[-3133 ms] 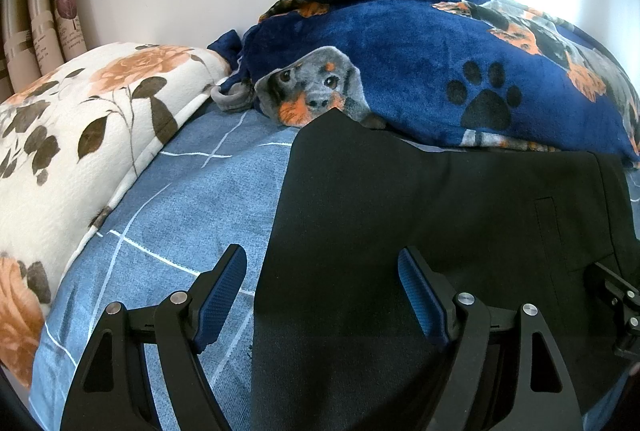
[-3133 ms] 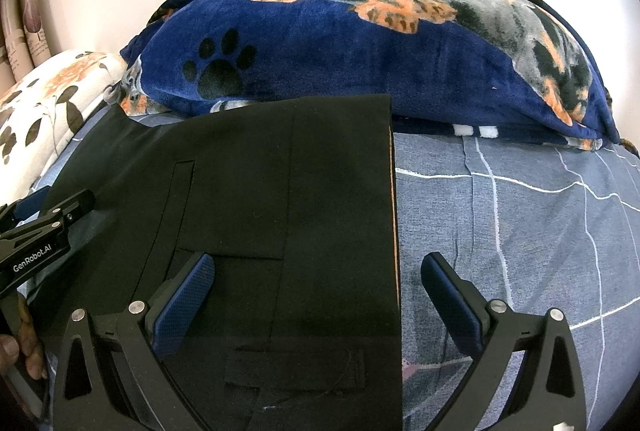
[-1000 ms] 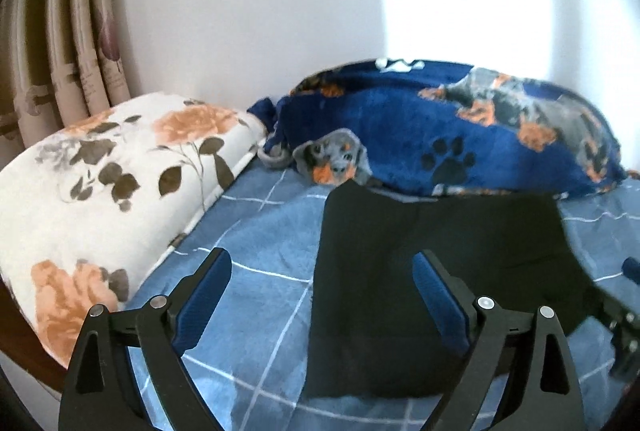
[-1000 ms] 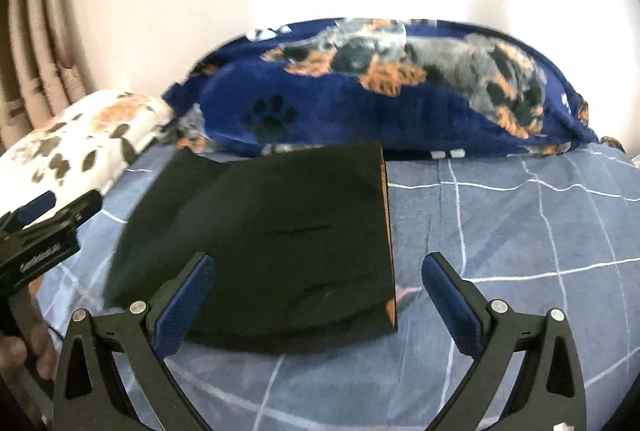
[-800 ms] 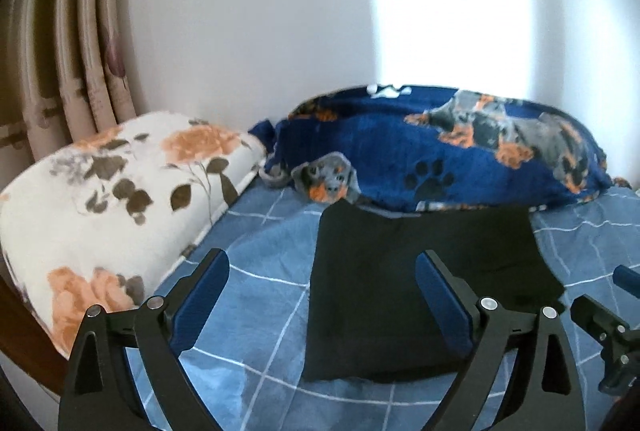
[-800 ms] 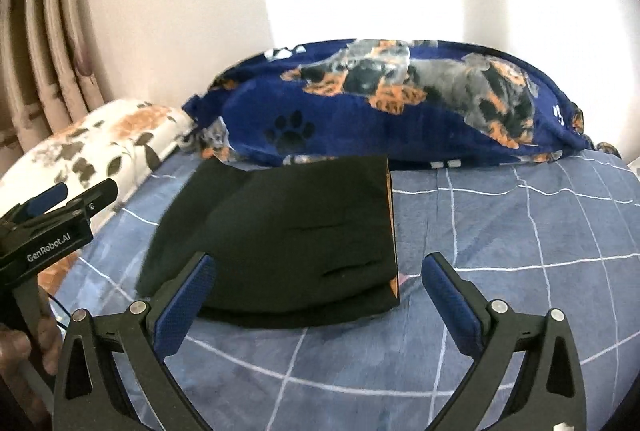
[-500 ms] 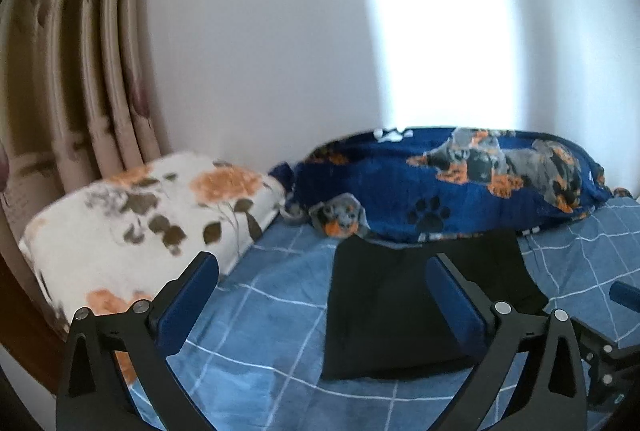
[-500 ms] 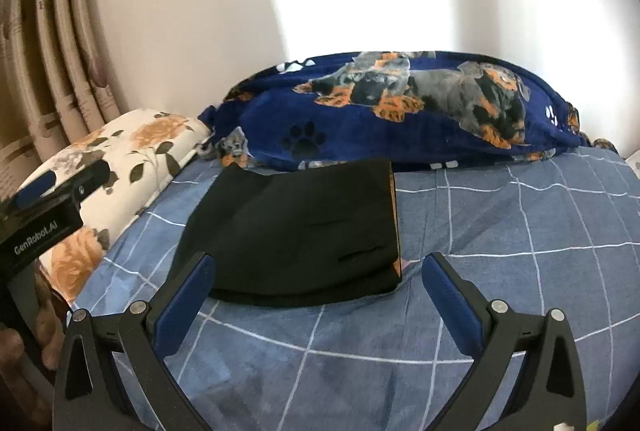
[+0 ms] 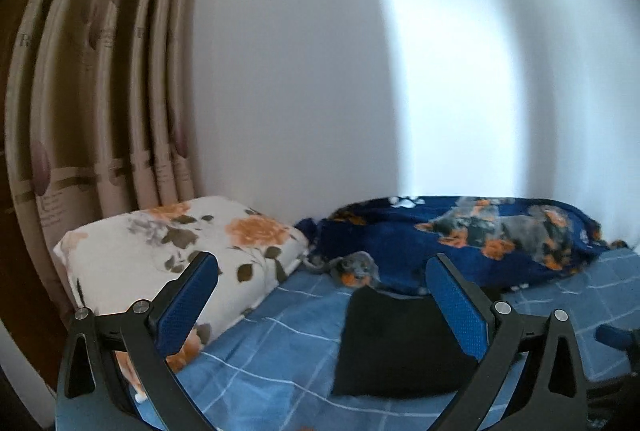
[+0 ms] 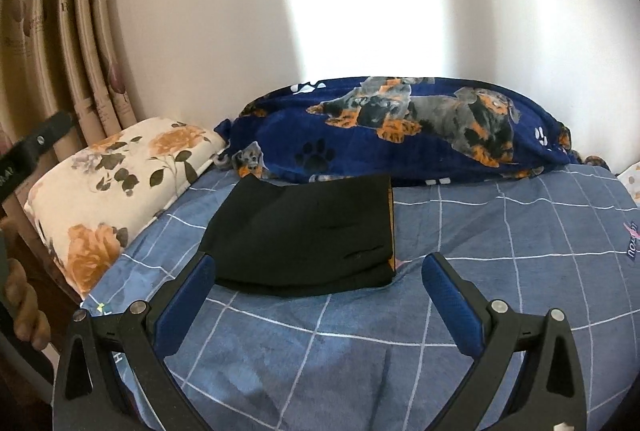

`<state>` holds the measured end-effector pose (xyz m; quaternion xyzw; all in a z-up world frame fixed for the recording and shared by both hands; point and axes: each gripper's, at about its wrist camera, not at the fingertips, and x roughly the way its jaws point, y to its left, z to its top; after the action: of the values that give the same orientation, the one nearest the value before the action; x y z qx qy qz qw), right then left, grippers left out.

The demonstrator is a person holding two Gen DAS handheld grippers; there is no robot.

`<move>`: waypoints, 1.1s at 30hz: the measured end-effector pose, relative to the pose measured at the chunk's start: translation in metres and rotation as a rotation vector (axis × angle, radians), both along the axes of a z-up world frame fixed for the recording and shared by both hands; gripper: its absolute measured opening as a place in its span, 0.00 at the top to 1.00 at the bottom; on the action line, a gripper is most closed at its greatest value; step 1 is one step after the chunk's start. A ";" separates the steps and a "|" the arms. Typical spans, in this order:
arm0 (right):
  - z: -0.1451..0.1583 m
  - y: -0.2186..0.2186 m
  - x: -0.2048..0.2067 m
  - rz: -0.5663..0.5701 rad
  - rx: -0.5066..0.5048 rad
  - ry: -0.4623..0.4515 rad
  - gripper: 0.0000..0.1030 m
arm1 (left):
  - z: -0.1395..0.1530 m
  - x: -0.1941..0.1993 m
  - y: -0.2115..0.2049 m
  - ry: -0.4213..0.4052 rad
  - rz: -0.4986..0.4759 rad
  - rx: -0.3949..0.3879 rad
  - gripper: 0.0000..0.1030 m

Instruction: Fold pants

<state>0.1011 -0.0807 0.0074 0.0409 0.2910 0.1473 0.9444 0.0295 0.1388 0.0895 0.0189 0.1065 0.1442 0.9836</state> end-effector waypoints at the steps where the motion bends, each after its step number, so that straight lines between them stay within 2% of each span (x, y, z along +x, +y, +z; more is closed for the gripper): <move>1: 0.001 -0.002 -0.002 -0.001 0.005 -0.001 0.00 | 0.003 -0.003 0.000 0.010 -0.017 -0.012 0.00; 8: 0.012 -0.007 -0.024 0.007 0.010 -0.023 0.00 | 0.010 -0.021 0.002 0.035 -0.033 -0.070 0.00; 13: 0.016 -0.006 -0.039 0.018 0.004 -0.033 0.00 | 0.005 -0.024 0.007 0.083 -0.073 -0.106 0.00; 24: 0.019 -0.003 -0.063 0.043 -0.010 -0.050 0.00 | -0.019 -0.033 0.001 0.190 -0.113 -0.052 0.00; 33: 0.017 -0.006 -0.071 0.040 -0.017 -0.047 0.00 | -0.031 -0.033 -0.007 0.257 -0.181 -0.087 0.00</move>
<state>0.0298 -0.0864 0.0241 0.0237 0.2706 0.1648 0.9482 -0.0033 0.1313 0.0583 0.0042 0.2356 0.0466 0.9707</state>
